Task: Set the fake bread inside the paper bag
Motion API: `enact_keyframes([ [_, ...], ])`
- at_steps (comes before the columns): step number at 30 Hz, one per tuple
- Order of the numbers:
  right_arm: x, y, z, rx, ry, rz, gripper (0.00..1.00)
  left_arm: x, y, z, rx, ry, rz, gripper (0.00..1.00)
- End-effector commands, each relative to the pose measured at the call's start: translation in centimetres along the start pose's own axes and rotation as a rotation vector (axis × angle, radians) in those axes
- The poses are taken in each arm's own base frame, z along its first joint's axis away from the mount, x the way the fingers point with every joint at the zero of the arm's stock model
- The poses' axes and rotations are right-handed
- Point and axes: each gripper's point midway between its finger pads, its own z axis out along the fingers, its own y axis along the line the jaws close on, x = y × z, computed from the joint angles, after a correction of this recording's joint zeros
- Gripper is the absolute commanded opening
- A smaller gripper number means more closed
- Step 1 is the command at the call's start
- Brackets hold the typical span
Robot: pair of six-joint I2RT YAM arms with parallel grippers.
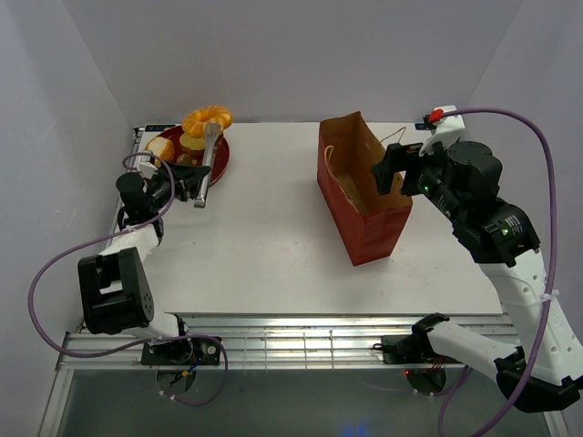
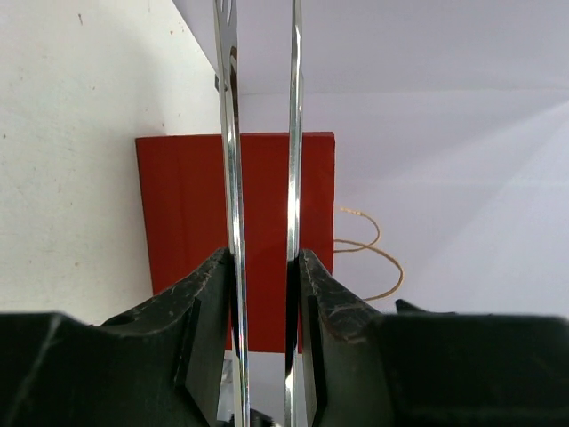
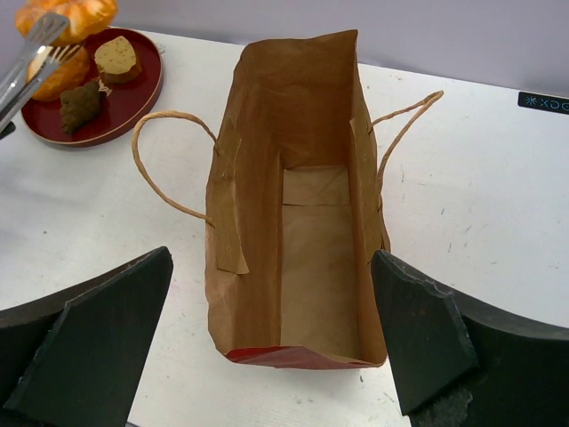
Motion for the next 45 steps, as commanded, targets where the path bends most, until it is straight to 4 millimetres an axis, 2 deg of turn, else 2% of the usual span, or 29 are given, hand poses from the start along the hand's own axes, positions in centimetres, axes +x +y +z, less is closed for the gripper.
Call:
enact_keyframes([
  [1,-2.6,0.0,-1.4,0.004,-0.076,0.003,0.98,0.3,-3.9,-0.9,0.015,0.018,0.223,0.02],
  [3,-2.7,-0.1,-1.3,0.008,-0.077,0.003,0.98,0.8,-6.9,-1.2,0.048,0.038,0.365,0.02],
  [4,-2.7,-0.2,-1.3,0.013,-0.077,0.004,0.98,1.2,-6.7,-1.3,0.011,0.058,0.360,0.02],
  [5,-2.8,-0.2,-1.1,0.018,-0.075,0.003,0.98,1.1,-8.8,-1.3,0.027,0.056,0.428,0.02],
  [6,-2.9,-0.5,-1.2,0.033,-0.079,0.004,0.98,1.6,-9.9,-1.5,0.033,0.060,0.527,0.02],
  [7,-2.9,-0.6,-1.0,0.043,-0.072,-0.002,0.98,2.2,-9.9,-1.6,-0.005,0.080,0.525,0.02],
  [8,-3.1,-0.9,-0.9,0.058,-0.074,-0.003,0.98,2.3,-11.8,-1.6,0.010,0.069,0.589,0.02],
  [13,-3.1,-2.8,-0.3,0.171,-0.055,-0.017,0.98,6.0,-15.3,-3.1,0.039,0.126,0.711,0.03],
  [16,-2.5,-3.4,0.4,0.213,-0.032,-0.021,0.98,9.4,-17.2,-3.6,0.095,0.185,0.754,0.03],
  [17,-2.2,-3.7,0.6,0.231,-0.021,-0.024,0.98,11.5,-17.6,-3.6,0.128,0.235,0.760,0.03],
  [20,-1.6,-5.1,1.1,0.309,0.011,-0.037,0.98,14.5,-18.3,-4.7,0.174,0.277,0.774,0.04],
  [28,-1.9,-7.2,1.2,0.397,0.016,-0.016,0.98,18.5,-18.5,-6.8,0.229,0.344,0.753,0.04],
  [31,-1.6,-8.4,1.2,0.439,0.027,-0.008,0.98,19.6,-18.7,-6.9,0.239,0.362,0.744,0.04],
  [35,-1.3,-8.8,1.5,0.426,0.037,0.007,0.98,20.8,-18.8,-6.6,0.242,0.378,0.728,0.04],
  [39,-0.3,-8.7,3.2,0.388,0.068,0.024,0.98,22.1,-19.3,-6.3,0.249,0.381,0.723,0.04],
  [45,-0.3,-8.4,5.7,0.339,0.038,0.060,0.98,25.0,-19.2,-5.5,0.250,0.424,0.715,0.04],
])
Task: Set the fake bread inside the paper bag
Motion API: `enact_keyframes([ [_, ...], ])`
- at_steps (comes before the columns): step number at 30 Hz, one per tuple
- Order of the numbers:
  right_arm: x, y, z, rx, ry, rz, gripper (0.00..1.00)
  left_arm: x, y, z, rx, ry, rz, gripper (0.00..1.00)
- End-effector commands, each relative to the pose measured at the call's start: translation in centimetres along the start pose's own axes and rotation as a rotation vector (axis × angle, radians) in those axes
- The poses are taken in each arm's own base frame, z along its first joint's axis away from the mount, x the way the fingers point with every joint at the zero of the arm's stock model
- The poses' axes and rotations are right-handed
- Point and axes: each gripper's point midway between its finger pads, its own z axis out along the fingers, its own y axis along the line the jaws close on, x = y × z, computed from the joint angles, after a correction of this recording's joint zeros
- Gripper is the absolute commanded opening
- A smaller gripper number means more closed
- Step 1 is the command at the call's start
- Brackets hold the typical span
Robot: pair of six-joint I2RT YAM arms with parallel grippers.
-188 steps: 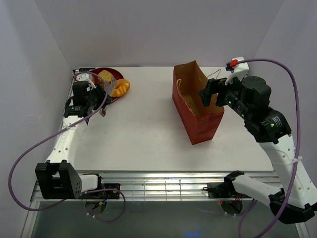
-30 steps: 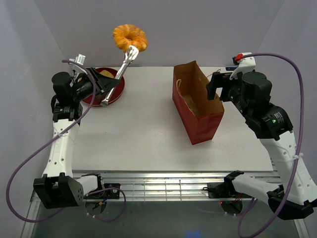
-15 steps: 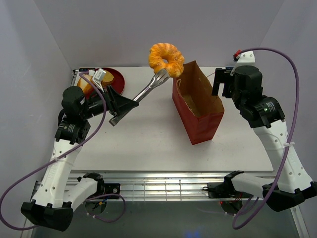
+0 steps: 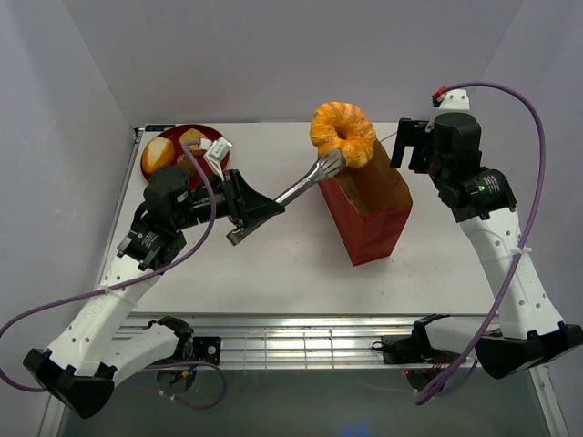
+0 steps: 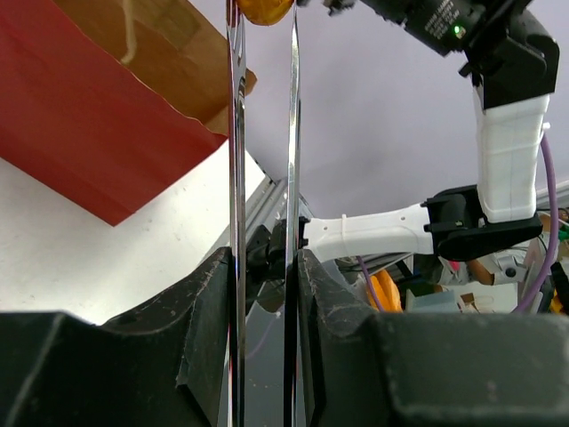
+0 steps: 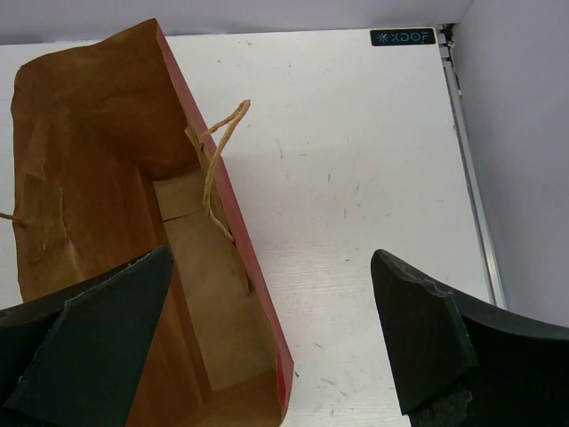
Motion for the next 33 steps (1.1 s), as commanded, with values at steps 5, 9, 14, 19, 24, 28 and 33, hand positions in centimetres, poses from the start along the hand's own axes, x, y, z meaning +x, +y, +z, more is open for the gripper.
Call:
enact_keyframes([
  [5,-1.5,1.7,3.2,-0.079,-0.046,0.070,0.98,-0.1,-1.0,0.8,-0.031,-0.054,0.042,0.05],
  [9,-1.5,2.4,4.7,-0.110,-0.039,0.085,0.95,0.0,-0.6,0.6,-0.055,-0.060,0.038,0.05],
  [14,-1.7,2.9,6.0,-0.129,-0.048,0.111,0.91,0.9,0.1,1.0,-0.070,-0.040,0.018,0.05],
  [19,-1.3,3.4,7.4,-0.143,-0.029,0.119,0.88,1.6,0.4,1.6,-0.077,-0.021,0.007,0.05],
  [24,-1.1,3.6,7.9,-0.152,-0.025,0.130,0.80,2.2,0.6,2.0,-0.082,-0.012,0.002,0.05],
  [28,-1.4,3.6,7.7,-0.160,-0.041,0.133,0.72,2.4,0.4,2.2,-0.075,-0.006,-0.001,0.06],
  [33,-1.4,3.9,7.9,-0.175,-0.037,0.132,0.71,2.8,0.2,2.6,-0.068,0.008,-0.006,0.07],
])
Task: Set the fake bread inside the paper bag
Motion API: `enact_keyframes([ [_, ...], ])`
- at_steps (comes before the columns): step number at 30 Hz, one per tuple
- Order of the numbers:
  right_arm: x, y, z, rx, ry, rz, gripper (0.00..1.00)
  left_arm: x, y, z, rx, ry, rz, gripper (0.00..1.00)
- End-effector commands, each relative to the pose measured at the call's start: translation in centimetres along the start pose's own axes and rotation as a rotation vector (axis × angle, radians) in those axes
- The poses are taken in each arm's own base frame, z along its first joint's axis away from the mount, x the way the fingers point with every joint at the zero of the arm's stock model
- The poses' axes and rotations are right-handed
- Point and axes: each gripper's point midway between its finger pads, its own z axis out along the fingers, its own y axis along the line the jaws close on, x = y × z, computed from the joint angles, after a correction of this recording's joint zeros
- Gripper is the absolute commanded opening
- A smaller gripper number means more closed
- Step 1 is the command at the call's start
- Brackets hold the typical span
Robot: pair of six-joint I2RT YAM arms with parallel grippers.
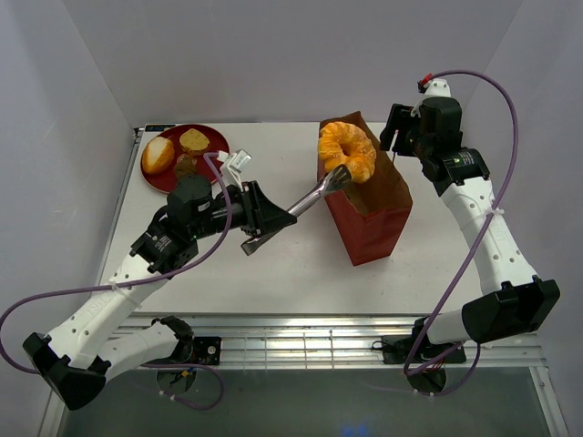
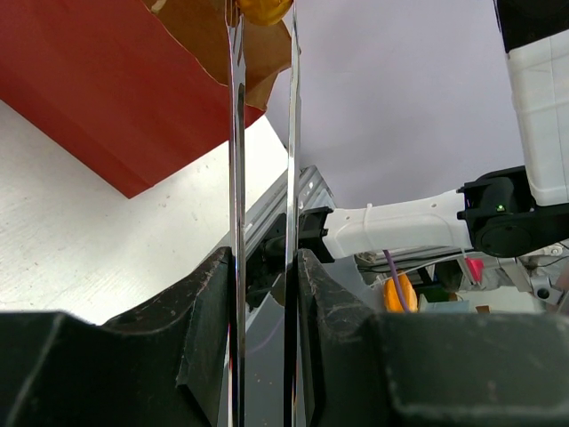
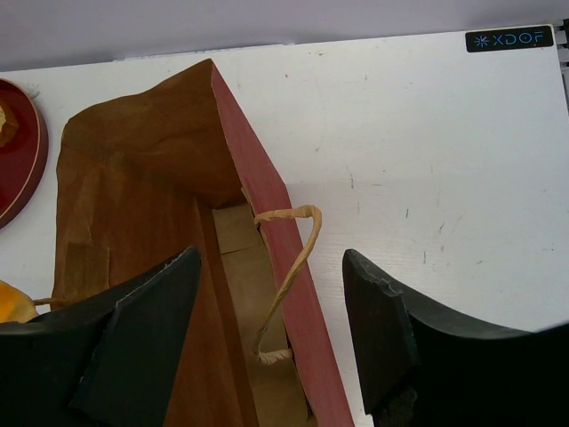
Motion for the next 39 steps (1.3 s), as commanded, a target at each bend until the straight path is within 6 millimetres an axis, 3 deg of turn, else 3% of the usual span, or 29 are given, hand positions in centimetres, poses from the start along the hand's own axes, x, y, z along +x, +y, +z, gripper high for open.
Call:
enact_keyframes([
  [1,-1.7,0.3,-0.2,-0.024,-0.063,0.012,0.71,-0.7,-1.3,0.1,0.043,-0.036,0.030,0.08],
  [6,-1.5,0.3,0.0,-0.028,-0.057,0.012,0.69,-0.4,-0.8,0.6,0.031,-0.028,0.021,0.11],
  [16,-1.9,0.5,-0.3,-0.051,-0.061,0.004,0.49,0.1,0.2,1.6,0.014,-0.019,0.005,0.27],
  [28,-1.7,0.7,-0.2,-0.066,-0.055,0.002,0.47,-0.1,-0.2,1.6,0.025,-0.026,0.009,0.49],
  [39,-1.7,0.6,-0.3,-0.065,-0.055,0.003,0.46,-0.1,-0.3,1.5,0.032,-0.027,0.010,0.54],
])
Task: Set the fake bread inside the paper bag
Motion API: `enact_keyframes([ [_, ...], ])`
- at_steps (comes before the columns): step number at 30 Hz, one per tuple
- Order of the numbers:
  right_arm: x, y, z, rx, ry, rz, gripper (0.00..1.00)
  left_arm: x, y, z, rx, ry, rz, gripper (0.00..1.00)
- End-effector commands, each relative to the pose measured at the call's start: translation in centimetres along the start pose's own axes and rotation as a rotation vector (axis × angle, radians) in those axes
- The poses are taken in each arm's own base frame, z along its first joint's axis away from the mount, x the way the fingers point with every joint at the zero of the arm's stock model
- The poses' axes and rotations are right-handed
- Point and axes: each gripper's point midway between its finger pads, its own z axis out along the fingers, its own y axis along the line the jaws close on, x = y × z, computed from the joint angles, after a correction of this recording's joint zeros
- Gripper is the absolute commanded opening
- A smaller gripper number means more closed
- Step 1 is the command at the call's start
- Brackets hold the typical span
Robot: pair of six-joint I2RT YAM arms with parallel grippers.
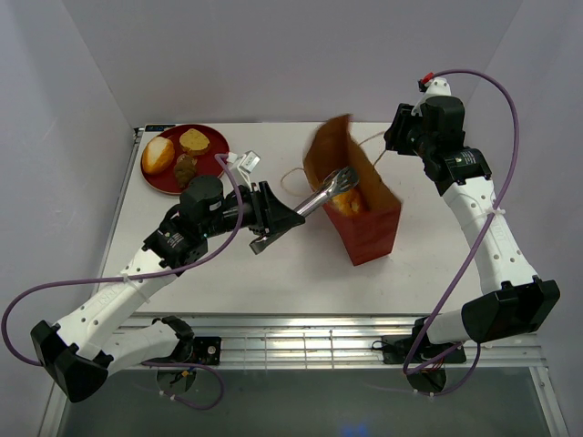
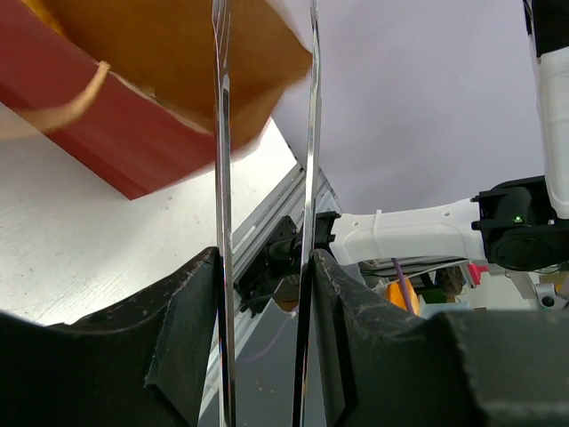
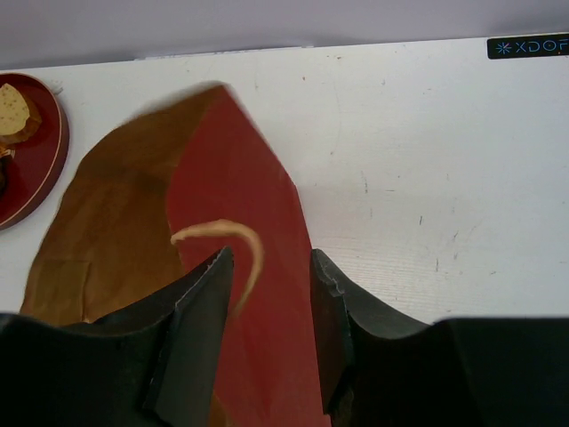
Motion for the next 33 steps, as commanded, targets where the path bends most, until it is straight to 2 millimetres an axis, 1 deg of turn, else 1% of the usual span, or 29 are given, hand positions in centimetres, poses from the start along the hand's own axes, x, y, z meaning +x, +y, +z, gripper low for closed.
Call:
enact_keyframes([
  [1,-1.3,0.2,-0.3,-0.013,-0.051,-0.003,0.46,-0.9,-1.4,-0.5,0.045,-0.040,0.029,0.54],
  [5,-1.2,0.2,-0.3,-0.015,-0.047,-0.003,0.46,-1.3,-2.1,-0.9,0.063,-0.060,0.039,0.51],
  [8,-0.9,0.1,-0.2,-0.013,-0.040,-0.003,0.46,-2.3,-3.7,-2.0,0.102,-0.105,0.071,0.50],
  [10,-0.9,0.1,-0.3,-0.012,-0.042,-0.005,0.48,-3.4,-4.9,-3.0,0.108,-0.143,0.099,0.49],
  [12,-0.9,0.1,-0.4,-0.017,-0.042,-0.006,0.52,-4.4,-5.1,-3.7,0.079,-0.174,0.138,0.49],
  [13,-0.9,0.2,-0.5,-0.023,-0.041,-0.006,0.58,-4.9,-5.4,-4.3,0.055,-0.184,0.150,0.49],
  [15,-0.9,0.3,-0.7,-0.029,-0.041,-0.007,0.67,-5.9,-4.7,-5.0,-0.016,-0.230,0.187,0.49],
  [16,-1.0,0.5,-1.0,-0.037,-0.045,-0.008,0.76,-5.9,-4.1,-5.5,-0.057,-0.229,0.191,0.49],
  [17,-0.9,0.5,-1.2,-0.040,-0.042,-0.011,0.79,-6.8,-3.8,-6.1,-0.101,-0.269,0.201,0.49],
  [18,-0.8,0.6,-1.4,-0.044,-0.039,-0.013,0.85,-7.0,-3.4,-6.3,-0.130,-0.276,0.209,0.50],
  [19,-0.9,0.8,-1.8,-0.059,-0.042,-0.015,0.88,-6.9,-2.8,-6.7,-0.167,-0.268,0.225,0.51],
  [20,-0.6,0.8,-2.0,-0.062,-0.035,-0.016,0.90,-7.5,-2.2,-7.1,-0.213,-0.294,0.232,0.52],
  [21,-0.6,0.9,-2.3,-0.069,-0.035,-0.017,0.93,-7.7,-1.8,-7.3,-0.243,-0.301,0.238,0.52],
  [22,-0.7,1.2,-2.8,-0.086,-0.038,-0.014,0.94,-7.4,-0.9,-7.4,-0.286,-0.287,0.251,0.52],
  [24,-0.6,1.4,-3.4,-0.095,-0.034,-0.010,0.97,-8.2,0.5,-7.9,-0.367,-0.318,0.261,0.52],
  [25,-0.7,2.2,-4.1,-0.142,-0.034,-0.007,0.98,-8.1,1.0,-8.1,-0.393,-0.315,0.265,0.53],
  [26,-0.6,2.4,-4.5,-0.153,-0.033,-0.004,0.98,-8.1,1.4,-8.2,-0.413,-0.317,0.273,0.54],
  [27,-0.5,2.6,-4.9,-0.166,-0.028,0.000,0.97,-8.5,2.1,-8.5,-0.452,-0.334,0.276,0.54],
  [28,-0.5,3.1,-5.8,-0.196,-0.035,0.001,0.96,-8.4,2.7,-8.6,-0.480,-0.330,0.277,0.55],
  [29,-0.4,3.3,-6.2,-0.210,-0.036,0.005,0.96,-8.5,3.2,-8.6,-0.502,-0.330,0.282,0.56],
  [30,-0.3,3.5,-6.7,-0.223,-0.038,0.010,0.95,-8.5,4.2,-8.6,-0.536,-0.327,0.280,0.57],
  [31,-0.7,3.8,-8.1,-0.241,-0.065,0.010,0.94,-8.6,5.0,-8.8,-0.571,-0.333,0.280,0.57],
  [32,-0.2,3.8,-8.4,-0.245,-0.061,0.013,0.94,-8.7,5.8,-8.9,-0.596,-0.332,0.278,0.57],
  [33,-0.3,3.8,-9.0,-0.252,-0.073,0.012,0.94,-8.9,6.4,-9.0,-0.612,-0.329,0.282,0.57],
])
